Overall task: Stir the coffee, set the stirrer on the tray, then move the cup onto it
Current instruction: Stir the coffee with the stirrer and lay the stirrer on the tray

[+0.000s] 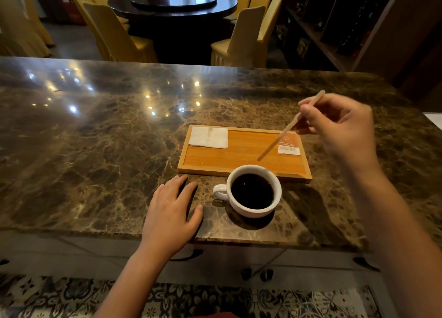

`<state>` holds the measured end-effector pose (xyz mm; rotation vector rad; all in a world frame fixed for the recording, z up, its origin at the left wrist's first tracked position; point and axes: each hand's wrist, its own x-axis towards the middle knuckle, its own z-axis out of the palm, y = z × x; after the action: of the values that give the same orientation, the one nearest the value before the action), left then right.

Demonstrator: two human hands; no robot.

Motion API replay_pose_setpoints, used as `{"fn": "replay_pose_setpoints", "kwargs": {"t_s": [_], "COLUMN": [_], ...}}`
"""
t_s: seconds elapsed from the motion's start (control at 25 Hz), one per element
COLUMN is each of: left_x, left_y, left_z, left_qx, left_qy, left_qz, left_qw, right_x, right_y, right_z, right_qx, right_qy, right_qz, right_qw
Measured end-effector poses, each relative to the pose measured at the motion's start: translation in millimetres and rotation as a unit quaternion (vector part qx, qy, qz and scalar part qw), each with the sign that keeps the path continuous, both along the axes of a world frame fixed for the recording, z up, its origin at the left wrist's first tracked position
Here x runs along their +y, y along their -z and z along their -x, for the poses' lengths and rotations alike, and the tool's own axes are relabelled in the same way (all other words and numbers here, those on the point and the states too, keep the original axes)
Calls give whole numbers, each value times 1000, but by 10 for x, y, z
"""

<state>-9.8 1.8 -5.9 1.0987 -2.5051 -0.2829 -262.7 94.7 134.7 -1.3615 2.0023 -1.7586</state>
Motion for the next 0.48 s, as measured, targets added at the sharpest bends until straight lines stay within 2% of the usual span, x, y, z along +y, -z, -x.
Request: {"fn": "replay_pose_setpoints", "kwargs": {"t_s": [0.2,0.28,0.4,0.48], "left_x": [-3,0,2,4], "left_y": [9,4,1,8], "left_z": [3,4,10,5], "left_qx": [3,6,12,14], "left_qy": [-3,-5,-9,-10], "left_qz": [2,3,-3,-6], "left_qw": [1000,1000,1000,1000], "right_x": [-616,-835,-1063,-1176], "right_y": [139,274,442,552], "right_z": [110,96,23,-14], "right_qx": [-34,1,164,308], "right_qy": [-90,-109,-137,-167], "right_qz": [-19,-21,27,64], "right_qw": [995,994,977,935]}}
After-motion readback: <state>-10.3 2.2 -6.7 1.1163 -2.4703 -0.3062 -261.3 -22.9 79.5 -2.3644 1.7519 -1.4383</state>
